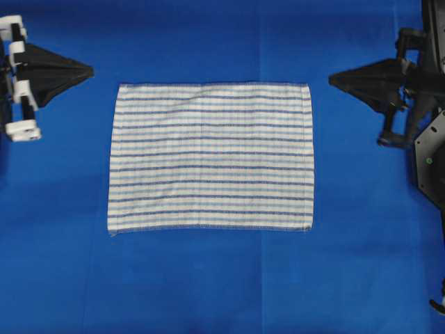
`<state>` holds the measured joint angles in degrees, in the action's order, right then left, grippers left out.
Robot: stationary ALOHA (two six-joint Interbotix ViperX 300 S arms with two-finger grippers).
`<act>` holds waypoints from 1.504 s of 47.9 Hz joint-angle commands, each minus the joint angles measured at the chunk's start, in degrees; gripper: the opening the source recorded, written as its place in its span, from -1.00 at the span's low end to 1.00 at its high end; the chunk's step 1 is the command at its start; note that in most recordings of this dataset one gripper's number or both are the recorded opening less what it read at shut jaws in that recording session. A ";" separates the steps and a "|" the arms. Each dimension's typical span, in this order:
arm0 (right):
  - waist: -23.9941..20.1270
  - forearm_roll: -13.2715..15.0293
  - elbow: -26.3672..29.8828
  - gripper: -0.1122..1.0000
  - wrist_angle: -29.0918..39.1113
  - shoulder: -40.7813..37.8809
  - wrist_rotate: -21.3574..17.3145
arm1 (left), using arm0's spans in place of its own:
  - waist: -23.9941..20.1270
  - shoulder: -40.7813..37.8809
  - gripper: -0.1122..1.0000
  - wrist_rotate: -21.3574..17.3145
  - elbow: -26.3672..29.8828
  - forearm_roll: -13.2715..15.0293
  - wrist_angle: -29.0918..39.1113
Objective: Fold the blue towel.
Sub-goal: 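Move both grippers to the towel's top left and right corners, then close both grippers on the towel's top corners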
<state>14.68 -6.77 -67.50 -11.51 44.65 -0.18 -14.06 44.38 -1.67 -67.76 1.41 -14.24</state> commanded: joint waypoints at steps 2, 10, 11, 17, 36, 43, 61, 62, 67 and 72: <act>2.99 -1.05 0.09 -0.69 -0.70 -4.57 -0.09 | -2.29 -4.22 -0.79 0.00 0.09 0.09 -0.35; 6.42 -2.20 -0.88 -0.17 -3.60 -13.01 -0.09 | -5.01 -10.81 -0.48 0.62 -0.44 0.09 -0.35; 6.68 -2.29 -0.97 -0.07 -4.04 -13.97 0.00 | -5.27 -11.78 -0.41 0.62 -0.44 0.18 -0.44; 7.21 -2.99 -1.05 0.40 -6.24 -19.69 -0.09 | -5.98 -17.84 0.19 0.70 -0.09 0.35 -1.32; 8.44 -7.65 -0.97 0.52 -17.49 -37.35 0.00 | -9.32 -35.24 0.63 0.70 0.44 0.44 -9.49; 8.44 -8.88 -0.70 0.51 -19.42 -41.75 0.00 | -9.32 -39.99 0.62 0.70 1.41 0.44 -10.90; 8.26 -9.32 -0.18 0.35 -21.09 -44.91 0.00 | -9.67 -44.65 0.36 1.49 2.90 0.62 -11.51; 8.26 -9.32 -0.09 0.31 -21.09 -45.00 0.00 | -9.67 -44.65 0.30 1.49 2.72 0.62 -11.43; 7.82 -9.23 0.00 0.00 -21.01 -45.09 0.09 | -9.67 -44.74 -0.04 1.49 2.46 0.62 -11.07; 7.03 -9.14 -0.09 -0.36 -20.92 -45.09 0.09 | -9.58 -44.56 -0.46 1.49 1.93 0.62 -10.37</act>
<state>22.24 -15.91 -68.03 -32.08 -0.79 -0.26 -23.55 -0.70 -0.26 -65.65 1.93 -24.79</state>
